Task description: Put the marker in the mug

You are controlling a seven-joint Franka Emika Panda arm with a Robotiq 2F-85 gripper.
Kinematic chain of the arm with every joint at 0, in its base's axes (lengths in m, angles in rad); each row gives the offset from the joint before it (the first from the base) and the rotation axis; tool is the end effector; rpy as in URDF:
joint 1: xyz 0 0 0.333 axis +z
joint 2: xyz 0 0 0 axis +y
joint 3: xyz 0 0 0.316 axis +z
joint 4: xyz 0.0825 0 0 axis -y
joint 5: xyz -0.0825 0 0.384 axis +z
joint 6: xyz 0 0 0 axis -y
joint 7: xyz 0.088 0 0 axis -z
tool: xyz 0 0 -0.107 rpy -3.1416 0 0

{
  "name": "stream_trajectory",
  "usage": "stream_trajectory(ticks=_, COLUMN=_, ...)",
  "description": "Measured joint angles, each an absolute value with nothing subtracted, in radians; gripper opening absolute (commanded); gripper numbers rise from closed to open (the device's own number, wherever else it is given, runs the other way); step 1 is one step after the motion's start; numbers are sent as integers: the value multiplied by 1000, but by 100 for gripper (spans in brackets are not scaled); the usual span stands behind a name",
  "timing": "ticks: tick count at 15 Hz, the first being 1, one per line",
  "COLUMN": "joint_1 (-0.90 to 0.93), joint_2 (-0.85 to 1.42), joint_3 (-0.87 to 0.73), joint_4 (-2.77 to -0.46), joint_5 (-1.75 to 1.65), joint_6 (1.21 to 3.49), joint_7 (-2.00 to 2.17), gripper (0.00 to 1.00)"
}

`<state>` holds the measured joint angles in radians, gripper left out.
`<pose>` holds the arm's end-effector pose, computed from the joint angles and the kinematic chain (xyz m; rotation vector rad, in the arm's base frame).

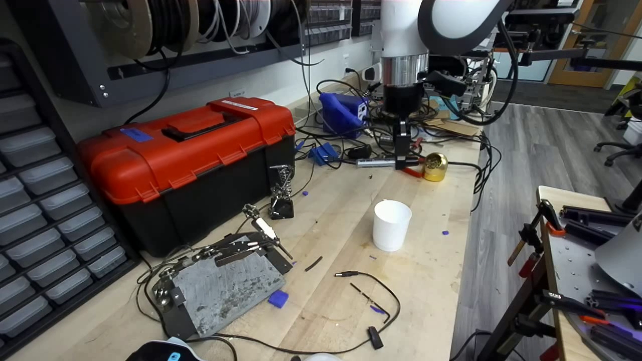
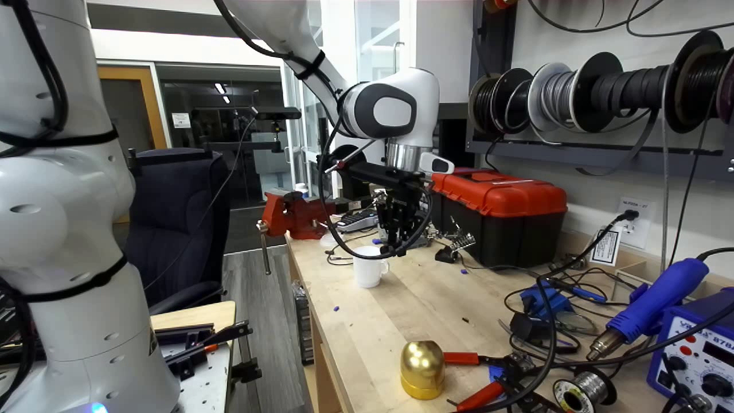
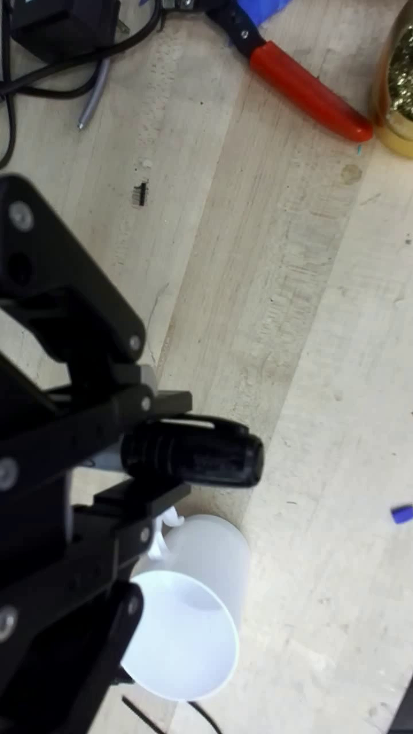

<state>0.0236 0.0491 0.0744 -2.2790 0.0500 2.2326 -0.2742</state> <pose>0.5085 0.0515 0.3259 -3.0441 -0.5220 0.1412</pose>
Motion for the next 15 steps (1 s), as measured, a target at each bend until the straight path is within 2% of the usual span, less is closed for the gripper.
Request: stream_trajectory(ticks=15, joint_1=79, joint_2=65, joint_3=101, joint_4=-2058, joint_5=46, joint_6=1757, joint_7=-395, gripper=7)
